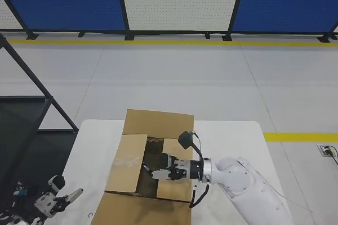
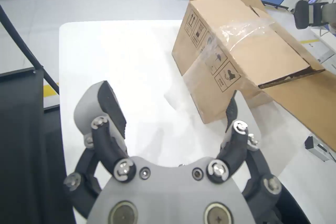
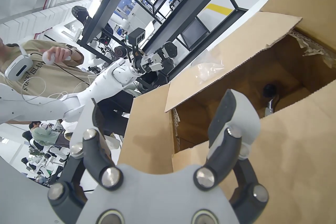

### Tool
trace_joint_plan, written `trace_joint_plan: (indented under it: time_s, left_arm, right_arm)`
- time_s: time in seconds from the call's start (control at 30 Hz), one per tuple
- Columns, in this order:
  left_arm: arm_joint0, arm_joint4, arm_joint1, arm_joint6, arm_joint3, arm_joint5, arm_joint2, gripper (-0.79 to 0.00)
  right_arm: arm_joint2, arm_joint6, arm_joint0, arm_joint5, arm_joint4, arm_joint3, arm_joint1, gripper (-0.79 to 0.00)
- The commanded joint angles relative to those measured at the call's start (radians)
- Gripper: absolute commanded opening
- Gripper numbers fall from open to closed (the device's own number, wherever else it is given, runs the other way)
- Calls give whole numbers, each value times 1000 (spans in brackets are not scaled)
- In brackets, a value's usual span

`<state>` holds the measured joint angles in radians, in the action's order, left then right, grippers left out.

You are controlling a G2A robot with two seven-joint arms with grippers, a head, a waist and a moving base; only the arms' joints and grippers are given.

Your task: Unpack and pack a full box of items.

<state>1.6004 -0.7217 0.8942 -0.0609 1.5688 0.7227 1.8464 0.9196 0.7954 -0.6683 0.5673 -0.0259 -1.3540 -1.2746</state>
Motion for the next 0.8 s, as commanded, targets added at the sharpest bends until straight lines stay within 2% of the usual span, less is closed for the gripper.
trace_joint_plan:
  time_s: [0.0, 0.2, 0.27, 0.43, 0.57, 0.77]
  left_arm:
    - [0, 5, 0, -3, 0, 0, 0, 0]
    - [-1, -22, 0, -1, 11, -14, 0, 0]
    - [3, -174, 4, 35, 50, -119, -16, 0]
    - [6, -412, 17, 140, 76, -256, -104, 0]
    - [-32, -578, 26, 198, 51, -362, -182, 0]
    - [-139, -672, 39, 270, -56, -380, -286, 0]
  right_arm:
    - [0, 0, 0, 0, 0, 0, 0, 0]
    - [0, 0, 0, 0, 0, 0, 0, 0]
    - [1, -18, -15, -10, -6, -16, 0, 0]
    - [9, -14, -25, -20, 10, -20, 2, 0]
    - [11, -10, -24, -21, 21, -12, 1, 0]
    - [15, -11, -29, -25, 23, -13, 1, 0]
